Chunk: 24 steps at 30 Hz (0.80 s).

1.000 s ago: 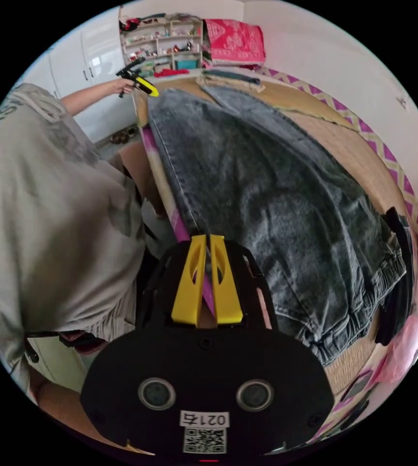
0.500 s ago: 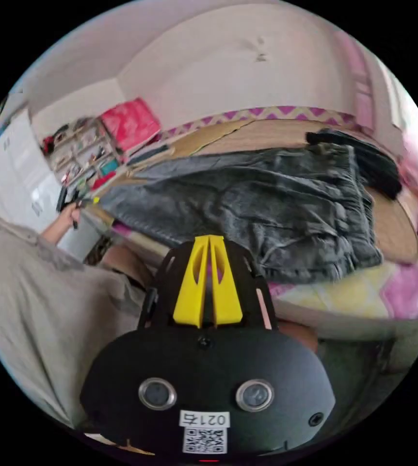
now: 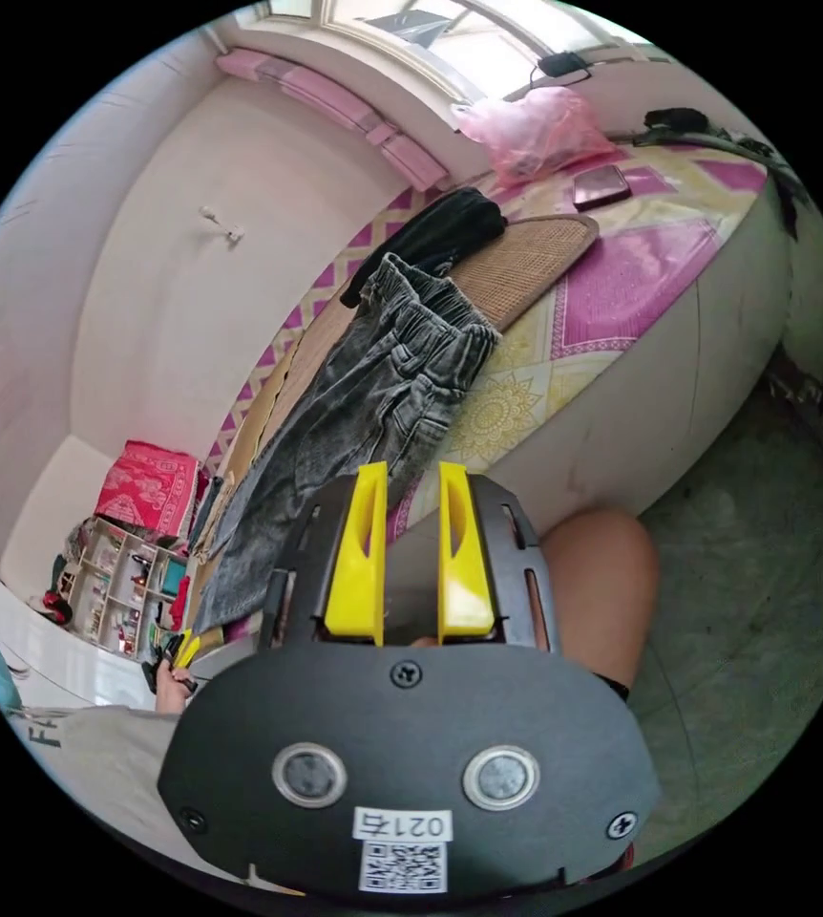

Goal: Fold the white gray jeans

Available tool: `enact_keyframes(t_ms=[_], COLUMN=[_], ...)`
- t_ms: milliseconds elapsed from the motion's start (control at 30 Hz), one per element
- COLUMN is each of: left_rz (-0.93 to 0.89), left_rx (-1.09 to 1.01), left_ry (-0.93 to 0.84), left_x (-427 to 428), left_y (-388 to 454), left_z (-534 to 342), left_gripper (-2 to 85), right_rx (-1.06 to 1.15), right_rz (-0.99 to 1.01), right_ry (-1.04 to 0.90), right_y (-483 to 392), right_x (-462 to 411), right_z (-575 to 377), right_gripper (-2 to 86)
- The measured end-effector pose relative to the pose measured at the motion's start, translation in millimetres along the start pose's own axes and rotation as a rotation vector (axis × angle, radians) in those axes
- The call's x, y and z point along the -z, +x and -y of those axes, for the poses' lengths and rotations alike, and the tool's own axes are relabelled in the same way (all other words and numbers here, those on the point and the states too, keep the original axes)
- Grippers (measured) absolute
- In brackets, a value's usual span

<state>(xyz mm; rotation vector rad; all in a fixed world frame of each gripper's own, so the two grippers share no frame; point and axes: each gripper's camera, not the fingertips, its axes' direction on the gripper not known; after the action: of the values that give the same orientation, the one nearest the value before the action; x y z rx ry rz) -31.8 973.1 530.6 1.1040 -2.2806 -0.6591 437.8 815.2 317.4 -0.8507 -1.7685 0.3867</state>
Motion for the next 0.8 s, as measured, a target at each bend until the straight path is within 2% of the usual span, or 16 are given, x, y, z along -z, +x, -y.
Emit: enact_keyframes(t_ms=[167,467,800], left_rz=[0.059,0.021,-0.002], left_rx=[-0.003,-0.023,-0.005], left_ry=[-0.046,-0.087,-0.094], left_x=[-2.0,-18.0,-46.7], left_y=[2.0,-5.6,-25.3], left_z=[5.6,8.9,16.1], left_gripper=[8.6,11.2,8.6], right_rx=[-0.065,-0.248,-0.327], right_rz=[0.029,0.204,0.277], right_ry=[-0.023,-0.047,-0.046], right_y=[16.3,56.6,79.4], right_x=[-2.9,-25.9,-58.1], right_z=[2.6,3.5,29.7], right_gripper=[9.7,8.5,6.5])
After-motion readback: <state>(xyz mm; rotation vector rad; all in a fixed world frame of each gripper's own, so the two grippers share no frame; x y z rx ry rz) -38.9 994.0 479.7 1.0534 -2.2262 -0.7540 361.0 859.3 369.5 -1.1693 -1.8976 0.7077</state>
